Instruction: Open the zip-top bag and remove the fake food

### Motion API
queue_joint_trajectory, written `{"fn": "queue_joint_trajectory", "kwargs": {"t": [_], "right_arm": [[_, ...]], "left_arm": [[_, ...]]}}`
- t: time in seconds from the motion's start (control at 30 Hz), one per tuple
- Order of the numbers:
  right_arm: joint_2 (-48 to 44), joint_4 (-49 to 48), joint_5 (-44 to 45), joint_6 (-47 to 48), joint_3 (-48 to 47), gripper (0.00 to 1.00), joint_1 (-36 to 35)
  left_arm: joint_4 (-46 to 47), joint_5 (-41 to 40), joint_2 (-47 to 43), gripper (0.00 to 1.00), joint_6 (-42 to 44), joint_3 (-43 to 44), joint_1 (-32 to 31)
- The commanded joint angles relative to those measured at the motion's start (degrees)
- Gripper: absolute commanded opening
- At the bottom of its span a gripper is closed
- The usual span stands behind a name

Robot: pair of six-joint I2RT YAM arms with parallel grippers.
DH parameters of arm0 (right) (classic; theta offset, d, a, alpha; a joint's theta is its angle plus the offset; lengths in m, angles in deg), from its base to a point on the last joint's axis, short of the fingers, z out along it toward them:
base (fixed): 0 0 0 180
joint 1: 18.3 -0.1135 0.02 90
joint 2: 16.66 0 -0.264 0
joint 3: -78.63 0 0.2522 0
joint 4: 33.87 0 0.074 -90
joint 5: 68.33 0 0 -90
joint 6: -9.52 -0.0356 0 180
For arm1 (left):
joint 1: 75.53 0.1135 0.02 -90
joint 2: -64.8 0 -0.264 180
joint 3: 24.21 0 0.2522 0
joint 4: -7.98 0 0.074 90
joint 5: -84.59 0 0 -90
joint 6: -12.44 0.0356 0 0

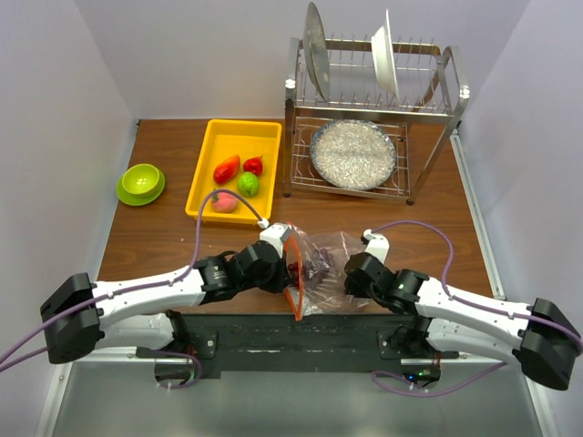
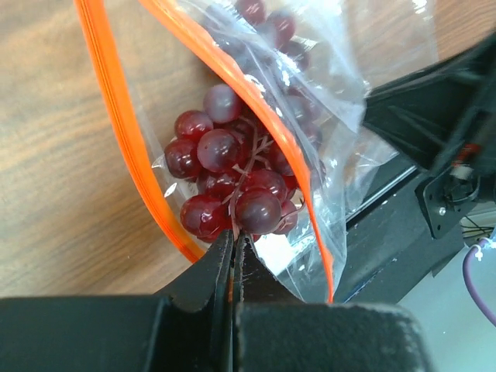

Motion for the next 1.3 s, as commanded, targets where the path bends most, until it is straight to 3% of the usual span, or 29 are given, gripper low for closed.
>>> {"fn": "queue_joint_trajectory", "kwargs": {"t": [0.0,0.2,0.43,0.87,1.27], "right_arm": [[3.12,-2.31,1.88,0.10,-1.85,0.39,0.20],[6.29,-2.57,2.23,1.33,-3.96,0.37,-0.07],[10.41,-3.71,2.58,1.68,-5.02,0.36,-1.91],[16.57,-4.94,3.64,0.54,-3.88,0.32,-1.91],[15.35,-3.81,5.04,-0.25,-3.35,0.31,-1.74]], "left_arm": [[1.13,-0.96,-2.91,0.00,4.53,3.13,-0.27],[4.73,0.28,-3.27,0.00,5.85,3.56,-0.19],[8.51,1.60,2.79,0.00,7.69,4.79,-0.19],[-5.01,-9.39,0.26,0.00,16.05,14.72,-0.10],[-16.26,-16.68,-6.86,0.00,13.77,18.06,1.05]]}}
